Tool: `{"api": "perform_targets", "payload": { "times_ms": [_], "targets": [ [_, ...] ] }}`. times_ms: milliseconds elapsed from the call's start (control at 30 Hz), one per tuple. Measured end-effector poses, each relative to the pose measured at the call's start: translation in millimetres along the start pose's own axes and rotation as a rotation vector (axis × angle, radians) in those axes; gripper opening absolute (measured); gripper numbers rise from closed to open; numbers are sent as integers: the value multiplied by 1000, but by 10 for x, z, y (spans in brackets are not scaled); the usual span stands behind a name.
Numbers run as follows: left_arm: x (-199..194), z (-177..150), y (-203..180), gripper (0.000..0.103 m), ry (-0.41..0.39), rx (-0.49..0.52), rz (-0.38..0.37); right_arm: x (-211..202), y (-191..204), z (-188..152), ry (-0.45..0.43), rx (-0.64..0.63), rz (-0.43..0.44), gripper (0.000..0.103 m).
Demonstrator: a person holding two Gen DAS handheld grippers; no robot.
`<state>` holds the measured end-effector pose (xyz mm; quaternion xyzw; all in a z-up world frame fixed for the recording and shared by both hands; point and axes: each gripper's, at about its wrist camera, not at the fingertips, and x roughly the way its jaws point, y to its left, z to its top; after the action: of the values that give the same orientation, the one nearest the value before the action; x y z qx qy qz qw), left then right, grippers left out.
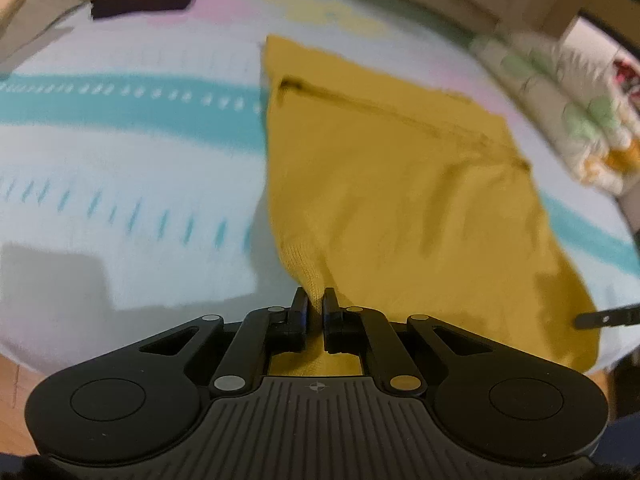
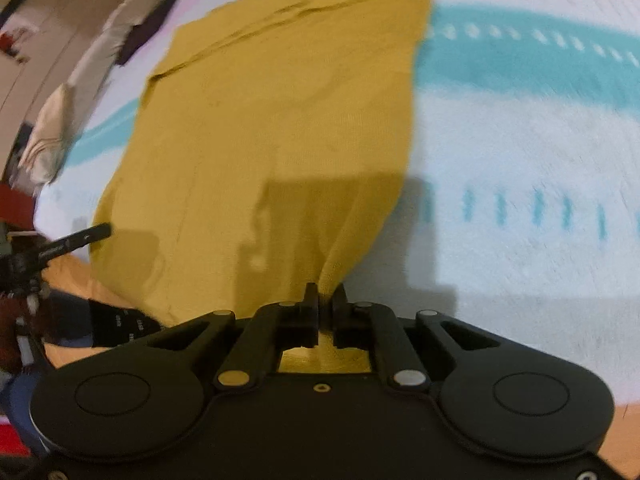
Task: Fold small clothes
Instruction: 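Grasp the sweater hem with both tools, then lift the held hem with both tools, fold it over the sweater body, open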
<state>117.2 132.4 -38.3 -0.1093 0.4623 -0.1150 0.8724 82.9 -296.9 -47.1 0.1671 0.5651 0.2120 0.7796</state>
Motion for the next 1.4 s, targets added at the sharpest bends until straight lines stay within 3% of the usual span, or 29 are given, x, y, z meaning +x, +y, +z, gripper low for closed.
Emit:
{"api": "perform_targets", "payload": {
  "times_ms": [133, 300, 500, 667, 1033, 1400],
  "targets": [
    [-161, 112, 3, 7, -75, -42, -25, -238, -34, 87, -123, 38, 66, 14],
    [-197, 272, 38, 7, -107, -102, -37, -515, -100, 221, -301, 113, 131, 14],
    [-156, 587, 26, 7, -140, -140, -44, -589, -167, 398, -422, 207, 146, 14],
    [-64, 1008, -13, 7, -163, -145, -41, -559, -190, 592, -469, 248, 150, 14],
    [376, 1736, -25, 7, -137, -137, -23, -381, -283, 1207, -531, 325, 123, 14],
    [1061, 2092, 144, 7, -66, -171, 29, 119, -467, 1829, -503, 382, 54, 14]
  ]
}}
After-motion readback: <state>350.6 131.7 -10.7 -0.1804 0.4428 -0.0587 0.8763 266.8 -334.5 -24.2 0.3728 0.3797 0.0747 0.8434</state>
